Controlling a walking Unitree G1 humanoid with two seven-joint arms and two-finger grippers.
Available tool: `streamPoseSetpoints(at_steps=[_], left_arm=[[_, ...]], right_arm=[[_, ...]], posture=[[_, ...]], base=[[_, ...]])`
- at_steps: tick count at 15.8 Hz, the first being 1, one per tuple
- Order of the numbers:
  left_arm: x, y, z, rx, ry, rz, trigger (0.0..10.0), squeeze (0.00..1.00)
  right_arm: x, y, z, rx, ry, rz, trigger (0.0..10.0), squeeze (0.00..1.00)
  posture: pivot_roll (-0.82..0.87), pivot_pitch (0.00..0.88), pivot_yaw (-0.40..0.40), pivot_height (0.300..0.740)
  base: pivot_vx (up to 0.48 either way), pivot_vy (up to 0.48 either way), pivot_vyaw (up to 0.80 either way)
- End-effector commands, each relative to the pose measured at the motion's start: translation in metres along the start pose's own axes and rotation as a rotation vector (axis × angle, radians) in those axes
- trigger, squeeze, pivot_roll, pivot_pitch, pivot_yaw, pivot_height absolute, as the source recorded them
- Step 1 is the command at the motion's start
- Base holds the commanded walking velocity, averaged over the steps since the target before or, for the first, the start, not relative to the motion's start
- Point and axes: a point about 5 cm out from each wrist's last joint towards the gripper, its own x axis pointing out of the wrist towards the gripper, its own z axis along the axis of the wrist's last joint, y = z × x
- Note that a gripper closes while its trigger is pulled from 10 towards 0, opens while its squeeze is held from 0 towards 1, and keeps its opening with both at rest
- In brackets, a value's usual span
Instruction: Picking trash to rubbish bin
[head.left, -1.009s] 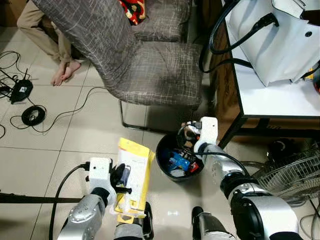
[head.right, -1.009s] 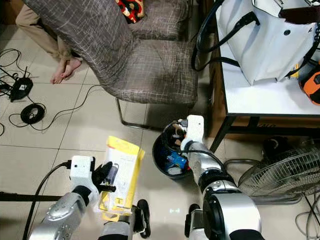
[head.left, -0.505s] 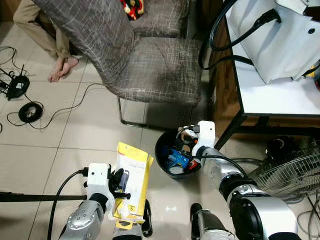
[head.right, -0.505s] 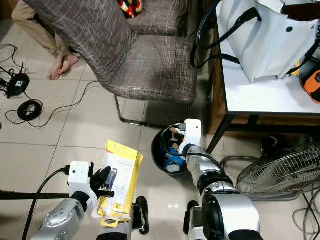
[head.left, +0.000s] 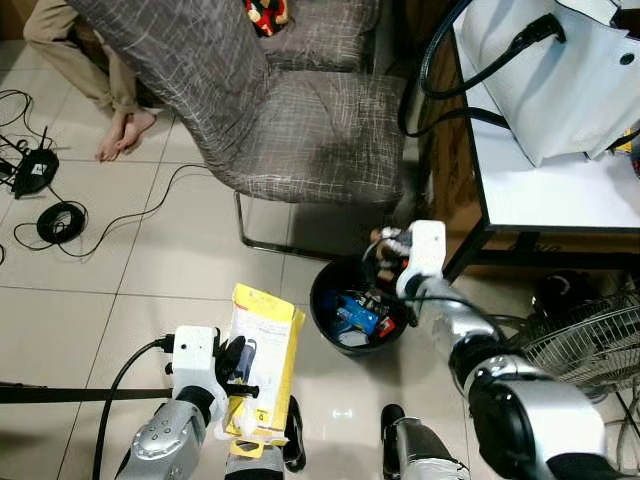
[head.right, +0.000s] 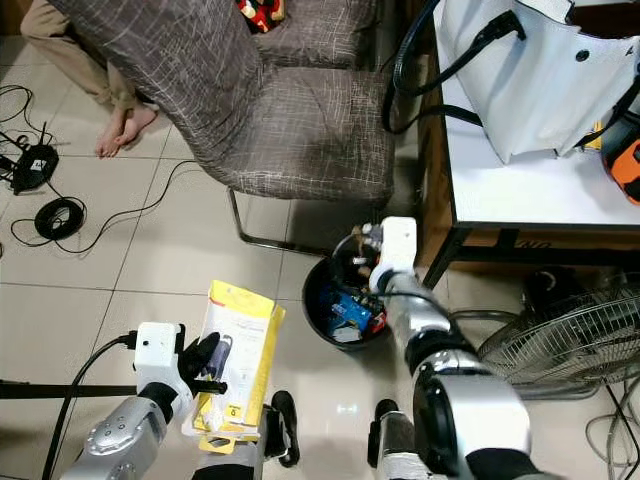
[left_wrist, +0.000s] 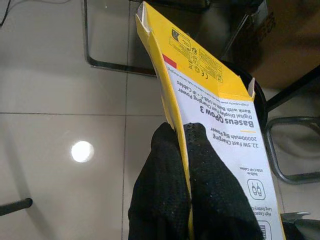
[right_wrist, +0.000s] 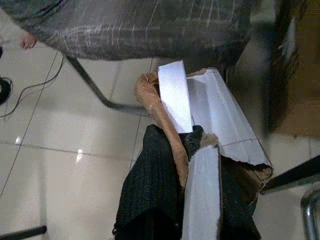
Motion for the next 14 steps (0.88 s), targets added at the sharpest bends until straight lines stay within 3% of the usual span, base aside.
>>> streamPoseSetpoints(at_steps=[1, 3, 4, 14], left_arm=[[-0.0059, 0.0066, -0.0066, 0.005, 0.023, 0.023, 10.0, 0.00], [-0.0067, 0.0057, -0.0070, 0.003, 0.022, 0.024, 10.0, 0.00], [-0.0072, 0.0051, -0.0071, 0.002, 0.021, 0.024, 10.0, 0.00], [-0.0097, 0.0080, -0.0095, 0.006, 0.028, 0.032, 10.0, 0.00]], right_arm=[[-0.0004, 0.0033, -0.0063, 0.001, 0.019, 0.003, 10.0, 0.00], [0.0002, 0.0050, -0.0042, -0.011, 0.010, 0.011, 10.0, 0.05], [0.0008, 0.0065, -0.0019, -0.023, 0.002, 0.018, 10.0, 1.00], [0.0009, 0.0056, 0.0008, 0.001, -0.018, 0.025, 10.0, 1.00]], posture=[[0.11, 0.328, 0.091, 0.740], [0.12, 0.332, 0.093, 0.740], [0.12, 0.332, 0.093, 0.740], [0.12, 0.338, 0.097, 0.740]], base=[[0.000, 0.000, 0.00], [0.000, 0.000, 0.00], [0.000, 0.000, 0.00], [0.000, 0.000, 0.00]])
